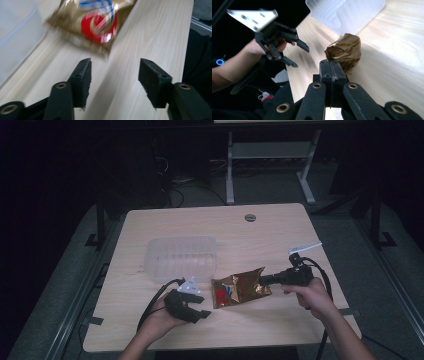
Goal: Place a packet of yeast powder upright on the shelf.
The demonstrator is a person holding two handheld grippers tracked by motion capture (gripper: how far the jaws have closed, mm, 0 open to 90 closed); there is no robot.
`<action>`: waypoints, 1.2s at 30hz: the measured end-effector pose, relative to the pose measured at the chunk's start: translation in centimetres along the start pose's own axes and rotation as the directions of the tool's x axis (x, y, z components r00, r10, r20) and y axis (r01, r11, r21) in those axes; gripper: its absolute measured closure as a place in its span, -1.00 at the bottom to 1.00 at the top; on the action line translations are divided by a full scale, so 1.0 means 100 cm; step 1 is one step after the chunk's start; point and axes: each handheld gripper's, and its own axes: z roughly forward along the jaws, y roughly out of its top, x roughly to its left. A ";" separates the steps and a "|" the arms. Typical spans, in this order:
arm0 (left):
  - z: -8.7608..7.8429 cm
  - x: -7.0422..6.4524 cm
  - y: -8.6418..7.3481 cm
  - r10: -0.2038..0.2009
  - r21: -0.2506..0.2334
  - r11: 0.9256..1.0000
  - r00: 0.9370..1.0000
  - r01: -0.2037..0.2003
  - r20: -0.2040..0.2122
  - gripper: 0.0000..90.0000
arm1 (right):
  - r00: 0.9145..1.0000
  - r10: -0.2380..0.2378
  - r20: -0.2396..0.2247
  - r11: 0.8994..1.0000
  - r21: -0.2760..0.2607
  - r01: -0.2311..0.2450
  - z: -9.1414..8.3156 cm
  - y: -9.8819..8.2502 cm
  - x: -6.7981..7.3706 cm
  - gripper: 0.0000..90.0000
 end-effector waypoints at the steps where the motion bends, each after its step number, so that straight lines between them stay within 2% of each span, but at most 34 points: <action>1: -0.004 0.001 -0.006 -0.009 0.008 1.000 1.000 0.009 -0.004 -0.09 | 1.000 0.001 -0.007 1.000 -0.008 -0.001 -0.002 0.001 0.001 1.00; 2: -0.006 0.001 -0.011 -0.015 0.005 1.000 1.000 0.016 -0.014 -0.14 | 1.000 0.003 -0.023 1.000 -0.027 -0.004 -0.004 0.002 0.002 1.00; 5: -0.013 0.002 -0.024 -0.043 0.005 0.999 0.999 0.043 -0.022 -0.20 | 1.000 -0.006 -0.021 0.999 -0.047 0.005 -0.009 0.006 0.006 1.00; 9: -0.016 0.005 -0.033 -0.054 0.016 0.998 0.998 0.054 -0.035 -0.30 | 0.999 -0.027 -0.025 0.997 -0.080 0.025 -0.014 0.014 0.011 1.00; 13: -0.017 0.007 -0.030 -0.051 0.000 0.999 0.998 0.051 -0.045 -0.36 | 0.999 -0.038 -0.018 0.994 -0.100 0.036 -0.018 0.023 0.017 1.00; 17: -0.017 0.010 -0.031 -0.033 0.002 0.999 0.998 0.034 -0.050 -0.38 | 0.998 -0.061 -0.002 0.992 -0.113 0.061 -0.020 0.034 0.022 1.00; 24: -0.018 0.014 -0.033 -0.060 -0.017 0.998 0.996 0.059 -0.060 -0.39 | 0.995 -0.102 0.003 0.983 -0.156 0.101 -0.023 0.055 0.033 1.00; 28: -0.020 0.017 -0.034 -0.044 -0.017 0.999 0.997 0.043 -0.070 -0.40 | 0.993 -0.118 0.006 0.977 -0.178 0.117 -0.025 0.069 0.040 1.00; 32: -0.020 0.019 -0.035 -0.063 -0.026 0.998 0.996 0.061 -0.070 -0.40 | 0.990 -0.138 0.011 0.972 -0.190 0.138 -0.025 0.081 0.047 1.00; 36: -0.021 0.021 -0.035 -0.051 -0.022 0.999 0.996 0.050 -0.077 -0.40 | 0.988 -0.151 0.007 0.968 -0.201 0.150 -0.022 0.093 0.053 1.00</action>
